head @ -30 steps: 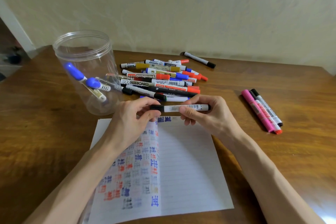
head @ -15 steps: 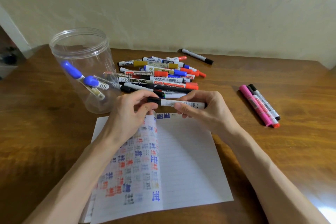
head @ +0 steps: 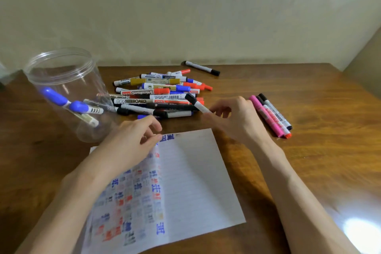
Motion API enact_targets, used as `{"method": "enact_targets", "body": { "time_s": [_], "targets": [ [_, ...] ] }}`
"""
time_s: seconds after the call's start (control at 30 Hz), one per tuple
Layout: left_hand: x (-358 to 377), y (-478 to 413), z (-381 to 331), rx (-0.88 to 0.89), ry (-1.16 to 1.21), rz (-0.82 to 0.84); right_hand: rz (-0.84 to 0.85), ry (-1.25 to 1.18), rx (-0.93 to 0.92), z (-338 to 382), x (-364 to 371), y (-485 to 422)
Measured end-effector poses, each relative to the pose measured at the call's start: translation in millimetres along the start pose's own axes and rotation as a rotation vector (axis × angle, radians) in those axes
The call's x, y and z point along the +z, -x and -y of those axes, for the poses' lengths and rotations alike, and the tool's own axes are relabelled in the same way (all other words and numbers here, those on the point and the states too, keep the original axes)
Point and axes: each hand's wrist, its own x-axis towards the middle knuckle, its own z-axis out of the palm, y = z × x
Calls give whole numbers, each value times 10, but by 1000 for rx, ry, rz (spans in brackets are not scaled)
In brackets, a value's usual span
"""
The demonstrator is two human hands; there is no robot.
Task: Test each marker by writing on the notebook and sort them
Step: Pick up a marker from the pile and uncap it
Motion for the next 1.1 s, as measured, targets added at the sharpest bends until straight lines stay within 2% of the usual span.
{"method": "enact_targets", "body": {
  "time_s": [0.07,0.13,0.2,0.27,0.33,0.5,0.8,1.1],
  "targets": [
    [27,-39,-119,-13,-159,-69,-44,-1,51,-24,-4,-4],
    [120,-119,-253,-21,-207,-237,-63,6,113,-30,1,-9],
    [254,-193,-363,25,-89,-364,-80,28,184,-58,-6,-11],
    [373,-231,-393,117,54,-424,-109,79,259,-124,-27,-9],
    [439,-230,-348,210,98,-460,-149,149,336,-210,-55,-8],
    [502,-139,-90,343,121,-453,-188,307,447,-308,-128,-17],
    [460,-82,-19,273,222,-461,-305,341,549,-502,-192,-40],
    [458,-104,19,244,323,-463,-299,339,538,-493,-221,-21]
  ]
}}
